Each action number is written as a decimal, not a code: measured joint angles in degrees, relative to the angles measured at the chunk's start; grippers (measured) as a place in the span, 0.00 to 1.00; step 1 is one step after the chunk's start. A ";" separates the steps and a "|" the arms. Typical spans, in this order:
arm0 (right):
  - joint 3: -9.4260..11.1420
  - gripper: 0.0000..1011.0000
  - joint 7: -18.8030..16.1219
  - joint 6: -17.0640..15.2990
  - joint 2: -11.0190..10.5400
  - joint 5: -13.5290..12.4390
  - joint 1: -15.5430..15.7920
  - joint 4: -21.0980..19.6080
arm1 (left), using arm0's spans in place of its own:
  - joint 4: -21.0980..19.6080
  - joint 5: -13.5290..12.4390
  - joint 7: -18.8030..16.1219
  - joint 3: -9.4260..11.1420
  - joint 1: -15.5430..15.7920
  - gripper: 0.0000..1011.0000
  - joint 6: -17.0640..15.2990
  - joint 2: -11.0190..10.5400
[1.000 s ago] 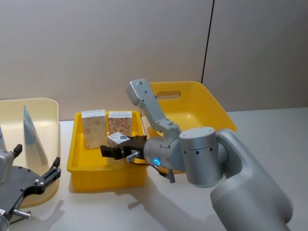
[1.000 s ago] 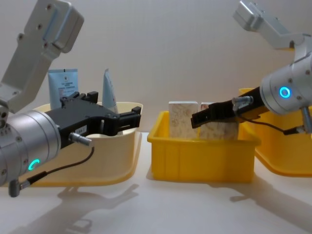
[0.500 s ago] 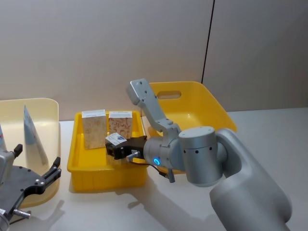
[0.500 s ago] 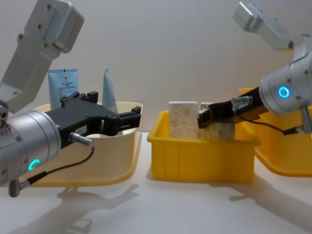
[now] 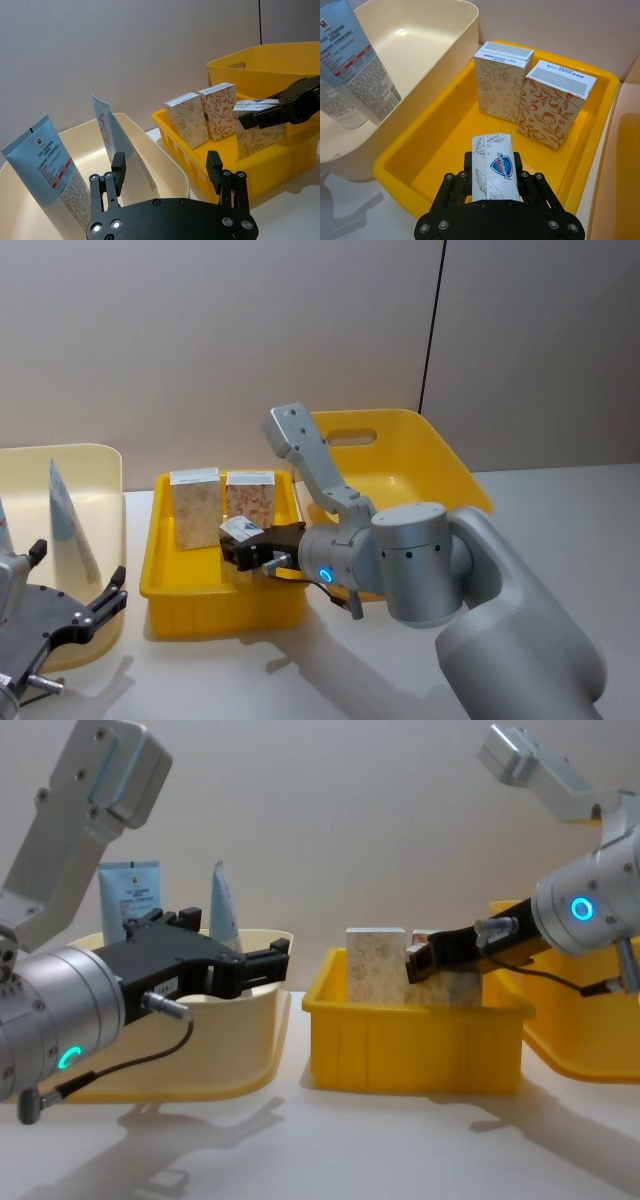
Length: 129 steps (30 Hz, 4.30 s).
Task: Bimanual collaborative sorting of washing and personal care products
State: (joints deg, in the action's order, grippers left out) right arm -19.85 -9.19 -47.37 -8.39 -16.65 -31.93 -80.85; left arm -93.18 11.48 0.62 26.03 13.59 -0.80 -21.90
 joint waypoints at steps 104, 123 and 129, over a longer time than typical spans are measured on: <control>15.18 0.81 9.09 6.01 -1.80 3.75 -11.89 20.36 | 0.00 0.00 0.00 0.00 0.00 0.99 0.00 0.00; 15.74 0.99 8.35 7.16 -1.81 3.87 -10.61 18.37 | 0.00 0.00 0.00 0.00 0.00 0.99 0.00 0.00; 16.44 0.99 7.81 9.24 -1.91 3.65 -9.22 15.84 | 0.00 0.00 0.00 0.00 0.00 0.99 0.00 0.00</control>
State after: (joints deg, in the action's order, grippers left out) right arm -3.41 -1.38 -38.13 -10.30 -13.00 -41.15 -65.01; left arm -93.18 11.48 0.62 26.02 13.59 -0.80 -21.89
